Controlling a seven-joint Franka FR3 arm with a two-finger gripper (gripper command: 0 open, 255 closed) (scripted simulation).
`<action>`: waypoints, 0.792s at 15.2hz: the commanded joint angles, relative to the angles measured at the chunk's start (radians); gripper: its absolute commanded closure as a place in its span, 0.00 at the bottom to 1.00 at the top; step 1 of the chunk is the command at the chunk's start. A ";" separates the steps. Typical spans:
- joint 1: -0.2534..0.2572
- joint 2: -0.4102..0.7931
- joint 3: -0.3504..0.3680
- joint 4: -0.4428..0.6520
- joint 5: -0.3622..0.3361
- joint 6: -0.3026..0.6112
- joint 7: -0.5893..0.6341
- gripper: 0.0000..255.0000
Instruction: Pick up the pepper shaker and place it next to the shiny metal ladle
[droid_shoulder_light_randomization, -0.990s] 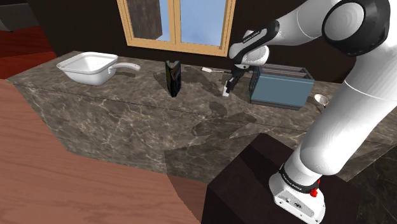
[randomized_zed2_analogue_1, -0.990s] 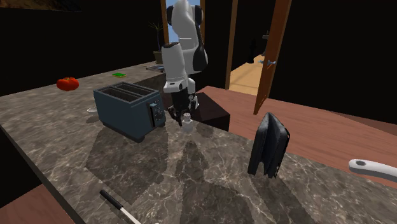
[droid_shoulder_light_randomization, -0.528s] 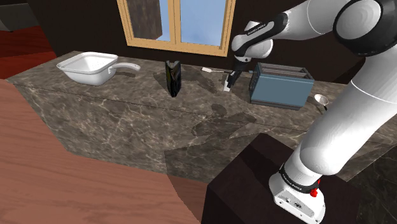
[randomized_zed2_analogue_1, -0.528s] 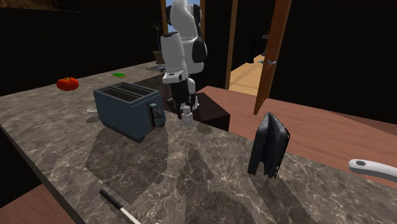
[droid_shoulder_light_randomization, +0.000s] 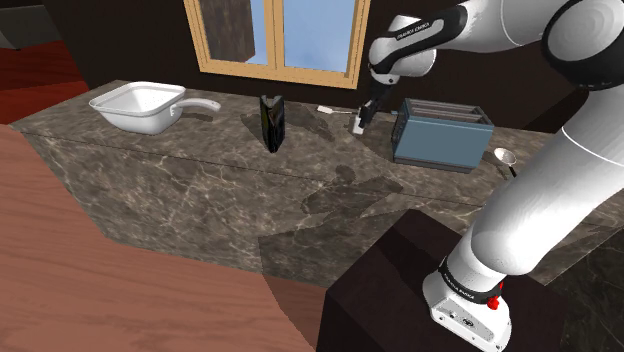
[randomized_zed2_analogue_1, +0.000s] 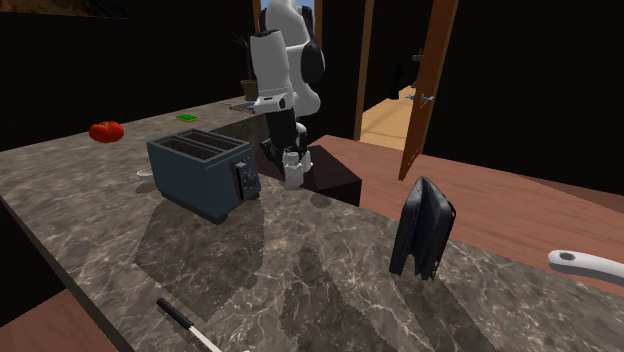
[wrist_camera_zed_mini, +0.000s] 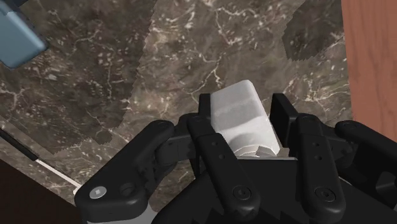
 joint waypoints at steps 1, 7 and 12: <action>-0.001 -0.007 0.001 0.018 -0.006 -0.025 0.006 1.00; -0.002 -0.035 0.007 0.074 -0.025 -0.104 0.027 1.00; -0.022 -0.100 -0.004 0.044 -0.057 -0.135 0.016 1.00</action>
